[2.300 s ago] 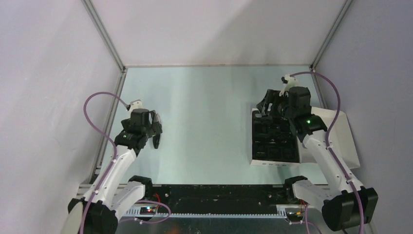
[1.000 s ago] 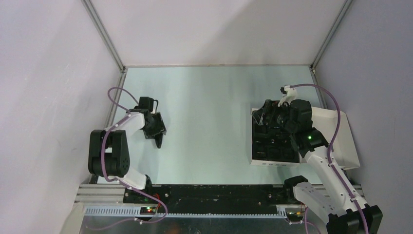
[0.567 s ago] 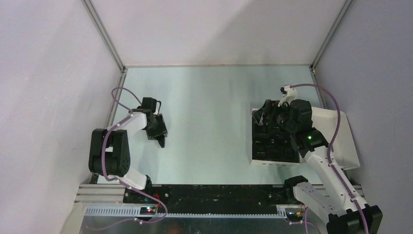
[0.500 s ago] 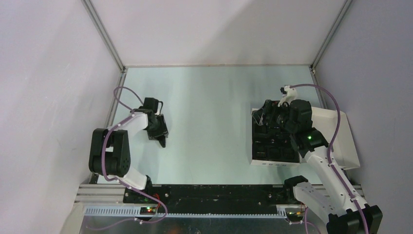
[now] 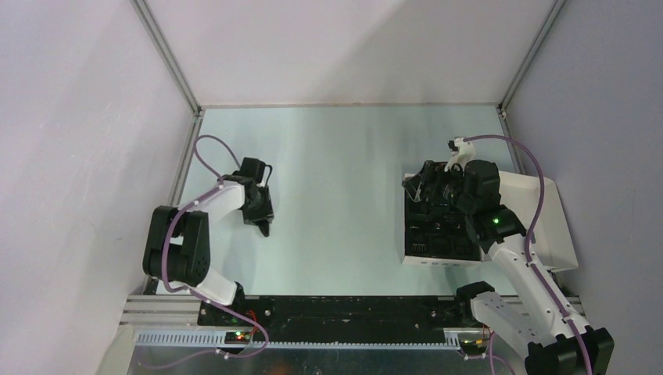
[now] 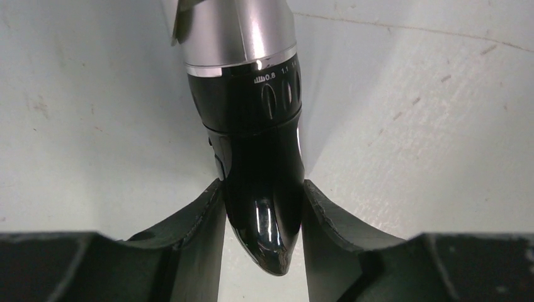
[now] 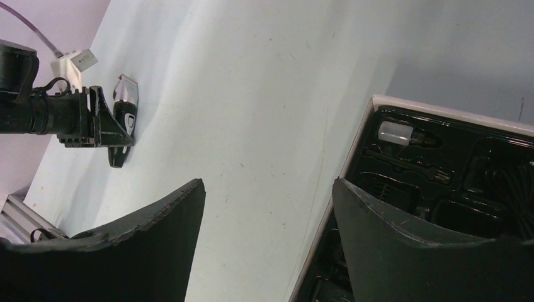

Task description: Sort the hair-cutting tools

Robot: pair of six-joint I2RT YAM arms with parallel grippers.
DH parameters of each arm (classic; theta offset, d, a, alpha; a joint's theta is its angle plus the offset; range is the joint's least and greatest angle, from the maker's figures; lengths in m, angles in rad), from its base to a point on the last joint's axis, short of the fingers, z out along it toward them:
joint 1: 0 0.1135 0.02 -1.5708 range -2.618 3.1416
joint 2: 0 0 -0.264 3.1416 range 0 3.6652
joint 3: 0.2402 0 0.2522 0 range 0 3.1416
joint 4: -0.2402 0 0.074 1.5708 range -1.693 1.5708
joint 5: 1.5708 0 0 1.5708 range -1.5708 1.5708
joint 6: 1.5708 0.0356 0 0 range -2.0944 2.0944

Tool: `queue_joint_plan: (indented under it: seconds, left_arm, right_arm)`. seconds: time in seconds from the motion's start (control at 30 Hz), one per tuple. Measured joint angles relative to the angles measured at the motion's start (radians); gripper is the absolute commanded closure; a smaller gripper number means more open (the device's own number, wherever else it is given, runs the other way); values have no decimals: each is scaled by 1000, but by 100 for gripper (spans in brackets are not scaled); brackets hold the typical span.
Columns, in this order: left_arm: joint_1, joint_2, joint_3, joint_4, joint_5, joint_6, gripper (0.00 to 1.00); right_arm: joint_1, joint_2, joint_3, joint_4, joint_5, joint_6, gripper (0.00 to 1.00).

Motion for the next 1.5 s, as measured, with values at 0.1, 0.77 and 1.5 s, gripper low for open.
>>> queue_joint_plan:
  seconds: [0.1, 0.77, 1.5]
  left_arm:
    - [-18, -31, -18, 3, 17, 1, 100]
    - [-83, -442, -252, 356, 484, -107, 100]
    - [-97, -653, -439, 853, 737, -509, 100]
  right_arm:
    - [2, 1, 0, 2, -10, 1, 21]
    - [177, 286, 0, 250, -190, 213, 23]
    - [301, 543, 1, 603, -121, 613, 19]
